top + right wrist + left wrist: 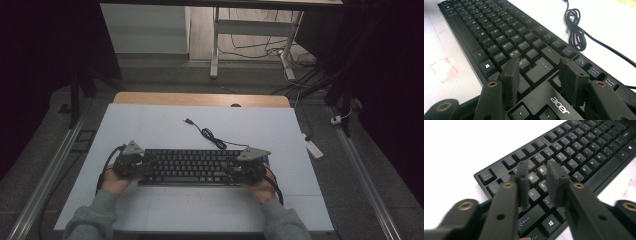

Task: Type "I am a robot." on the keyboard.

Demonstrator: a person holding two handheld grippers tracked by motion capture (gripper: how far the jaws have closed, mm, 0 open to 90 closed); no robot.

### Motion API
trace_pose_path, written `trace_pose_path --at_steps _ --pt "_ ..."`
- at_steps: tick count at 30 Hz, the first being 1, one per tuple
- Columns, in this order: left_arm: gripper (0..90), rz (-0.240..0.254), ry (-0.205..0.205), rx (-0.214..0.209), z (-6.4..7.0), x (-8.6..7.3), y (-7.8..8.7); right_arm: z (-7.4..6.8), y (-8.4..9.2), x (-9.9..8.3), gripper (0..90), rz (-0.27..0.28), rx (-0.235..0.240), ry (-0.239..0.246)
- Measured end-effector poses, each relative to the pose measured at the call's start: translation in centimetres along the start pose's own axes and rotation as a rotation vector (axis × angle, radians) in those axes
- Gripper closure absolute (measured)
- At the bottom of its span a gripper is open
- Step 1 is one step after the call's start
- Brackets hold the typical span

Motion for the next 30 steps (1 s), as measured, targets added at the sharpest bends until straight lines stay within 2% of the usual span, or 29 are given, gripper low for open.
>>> trace_pose_path --at_steps 6,12,20,30 --pt "88.3 -0.026 -0.016 -0.017 0.1 -0.1 -0.2 0.0 0.0 0.0 51.3 -0.001 -0.002 0.001" --pt "88.9 -0.058 -0.025 -0.023 0.3 -0.2 -0.7 0.0 -0.1 0.0 51.3 -0.006 -0.002 0.002" --pt "88.9 -0.098 -0.02 -0.005 0.1 -0.7 -1.6 0.1 -0.1 0.0 51.2 -0.007 -0.003 0.003" --pt "88.8 -0.106 -0.018 0.008 0.1 -0.7 -2.2 0.0 -0.2 0.0 51.1 -0.012 -0.005 0.006"
Point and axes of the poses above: each handheld gripper's, and its own axes: y roughly backward along the jaws, x roughly out of its top, z roughly to its right, the point moved 1 cm from there along -y, roughly forward along the jaws, and after that the axes turned 2 degrees about -x, right-handed, at the moved point
